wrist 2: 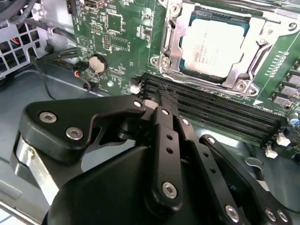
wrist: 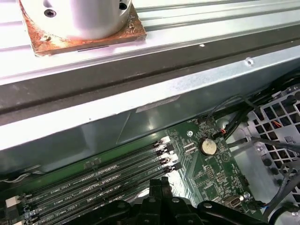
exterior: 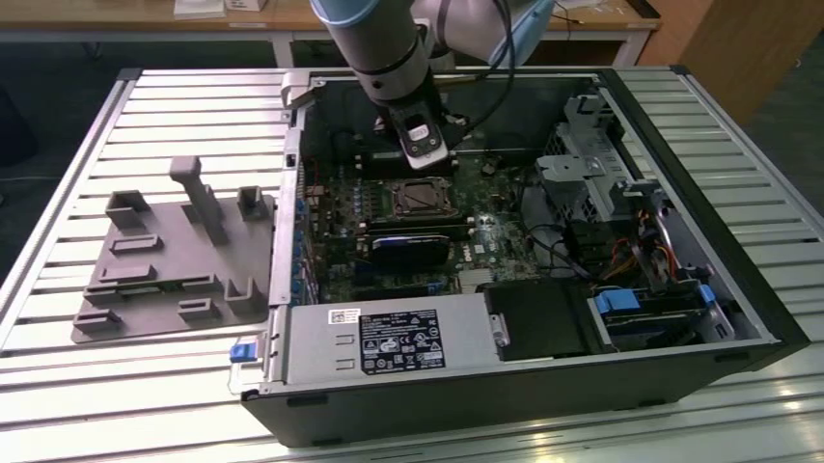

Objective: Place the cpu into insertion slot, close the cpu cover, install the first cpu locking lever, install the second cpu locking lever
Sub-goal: 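Install the first cpu locking lever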

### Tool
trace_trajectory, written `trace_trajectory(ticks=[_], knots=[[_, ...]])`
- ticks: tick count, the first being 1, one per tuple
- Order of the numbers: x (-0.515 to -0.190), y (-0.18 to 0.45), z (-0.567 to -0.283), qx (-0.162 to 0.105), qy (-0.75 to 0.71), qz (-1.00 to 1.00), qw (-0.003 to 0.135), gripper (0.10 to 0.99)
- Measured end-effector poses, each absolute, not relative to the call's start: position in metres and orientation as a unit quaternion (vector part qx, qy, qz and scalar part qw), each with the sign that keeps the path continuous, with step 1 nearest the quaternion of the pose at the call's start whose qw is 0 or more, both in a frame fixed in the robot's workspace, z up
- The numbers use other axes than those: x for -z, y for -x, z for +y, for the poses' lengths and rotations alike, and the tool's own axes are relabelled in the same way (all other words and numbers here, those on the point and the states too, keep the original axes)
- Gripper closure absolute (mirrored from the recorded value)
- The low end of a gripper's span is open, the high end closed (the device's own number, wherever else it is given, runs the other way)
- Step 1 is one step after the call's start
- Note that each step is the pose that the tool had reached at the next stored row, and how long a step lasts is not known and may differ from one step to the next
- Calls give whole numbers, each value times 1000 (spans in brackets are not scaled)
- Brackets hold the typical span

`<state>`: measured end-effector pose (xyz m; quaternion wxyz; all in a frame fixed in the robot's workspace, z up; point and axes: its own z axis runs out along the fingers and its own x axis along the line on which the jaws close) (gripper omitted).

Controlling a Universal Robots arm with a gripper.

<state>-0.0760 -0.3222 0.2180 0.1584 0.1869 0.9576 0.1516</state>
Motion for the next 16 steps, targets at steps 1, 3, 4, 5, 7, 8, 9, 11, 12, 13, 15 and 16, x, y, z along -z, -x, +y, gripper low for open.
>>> trace_trajectory(ticks=[1,3,4,5,7,8,9,11,12,13,15,16], knots=[[-218,76,-322,-150,-187,958,156,984],[-218,75,-322,-145,-188,960,150,984],[-218,75,-322,-141,-188,961,146,984],[-218,75,-322,-137,-188,962,143,984],[-217,74,-322,-128,-188,965,133,984],[-217,74,-322,-123,-189,966,127,984],[-217,74,-322,-119,-189,967,120,984],[-217,73,-322,-108,-190,970,110,984],[-217,72,-322,-102,-190,971,108,984],[-217,72,-322,-97,-189,971,107,984],[-217,72,-322,-85,-188,973,106,984],[-217,71,-322,-78,-188,973,106,984]])
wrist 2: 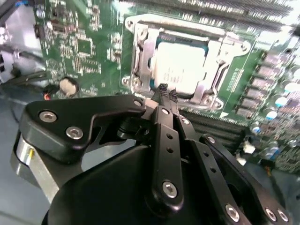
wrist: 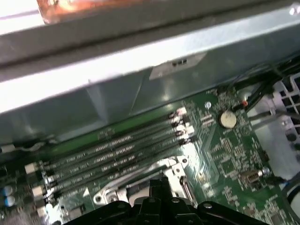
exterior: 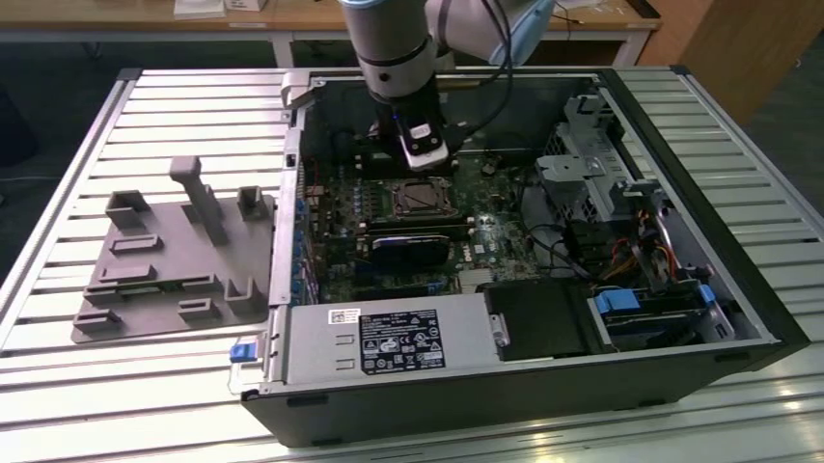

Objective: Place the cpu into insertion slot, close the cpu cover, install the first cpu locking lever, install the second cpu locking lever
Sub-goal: 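Install the first cpu locking lever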

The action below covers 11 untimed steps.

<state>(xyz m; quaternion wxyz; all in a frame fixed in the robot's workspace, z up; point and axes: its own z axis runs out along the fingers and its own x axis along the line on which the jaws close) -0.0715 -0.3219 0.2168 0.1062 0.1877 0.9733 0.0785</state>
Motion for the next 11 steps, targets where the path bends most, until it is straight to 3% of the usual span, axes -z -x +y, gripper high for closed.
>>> trace_trajectory(ticks=[11], knots=[[-216,70,-322,-19,-182,977,106,984]])
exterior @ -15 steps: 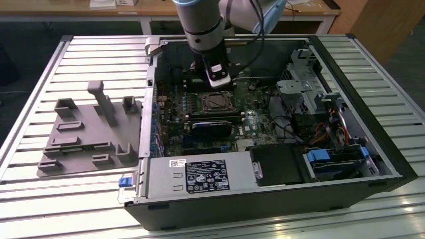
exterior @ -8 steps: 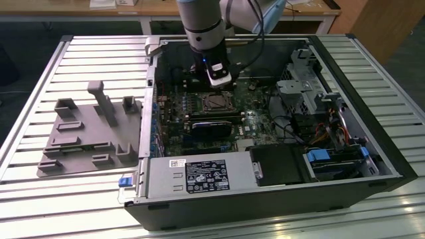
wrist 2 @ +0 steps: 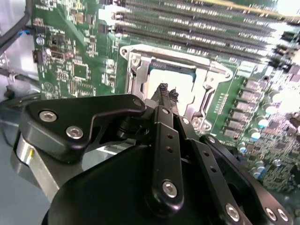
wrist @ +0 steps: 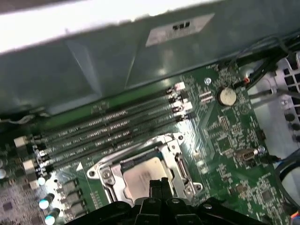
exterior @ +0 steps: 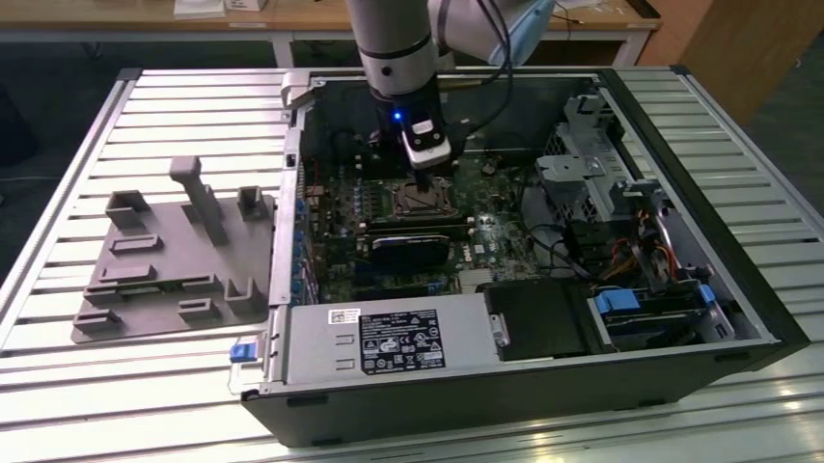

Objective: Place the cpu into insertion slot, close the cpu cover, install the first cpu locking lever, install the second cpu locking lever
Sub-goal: 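Install the first cpu locking lever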

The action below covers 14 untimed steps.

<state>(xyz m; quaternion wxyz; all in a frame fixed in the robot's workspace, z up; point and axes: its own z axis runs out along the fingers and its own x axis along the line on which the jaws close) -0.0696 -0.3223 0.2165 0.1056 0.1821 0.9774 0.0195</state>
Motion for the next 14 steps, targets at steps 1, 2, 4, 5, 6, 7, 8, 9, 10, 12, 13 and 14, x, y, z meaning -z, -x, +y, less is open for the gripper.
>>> trace_trajectory(ticks=[1,2,4,5,6,7,8,9,10,12,13,14], knots=[[-216,70,-323,-17,-182,977,106,984],[-217,70,-323,-14,-182,977,106,984],[-217,70,-323,-13,-181,978,107,984],[-217,70,-323,-13,-181,978,107,984],[-217,70,-323,-13,-181,978,107,984],[-216,70,-323,-13,-181,978,107,984],[-217,70,-323,-13,-181,978,107,984],[-216,70,-323,-13,-181,978,106,984],[-216,69,-323,-13,-182,978,102,984],[-216,67,-323,-10,-182,979,88,984],[-216,65,-323,-8,-182,980,81,984],[-215,64,-323,-7,-182,980,75,984]])
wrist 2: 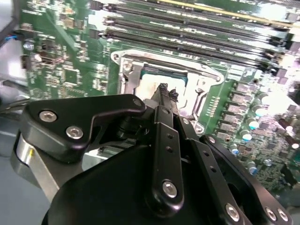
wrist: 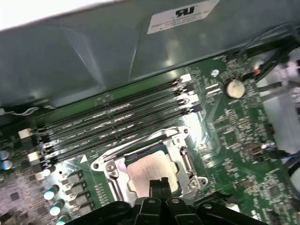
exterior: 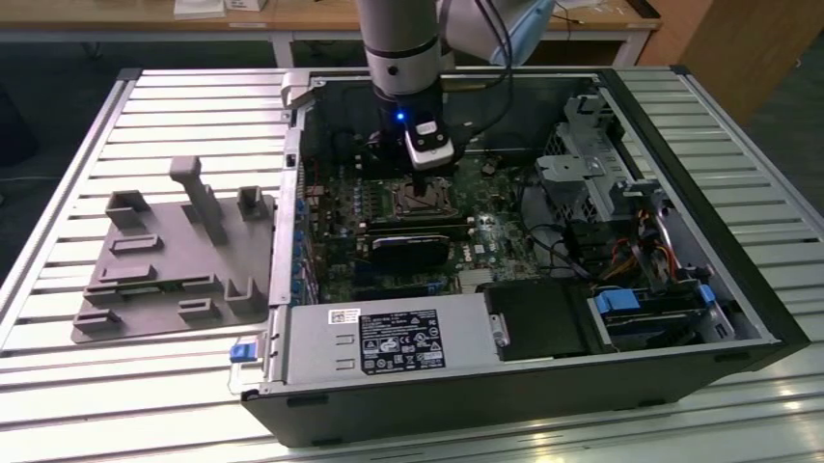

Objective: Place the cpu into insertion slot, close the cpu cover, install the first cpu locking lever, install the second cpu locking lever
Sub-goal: 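Install the first cpu locking lever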

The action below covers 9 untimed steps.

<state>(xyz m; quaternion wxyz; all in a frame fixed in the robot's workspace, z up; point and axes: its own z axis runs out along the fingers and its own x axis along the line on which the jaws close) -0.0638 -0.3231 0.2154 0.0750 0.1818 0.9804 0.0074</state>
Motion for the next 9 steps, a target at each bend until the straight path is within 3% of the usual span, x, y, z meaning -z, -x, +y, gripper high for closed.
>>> trace_trajectory(ticks=[6,9], knots=[[-215,54,-323,-2,-182,982,46,984],[-215,54,-324,-1,-182,982,45,984]])
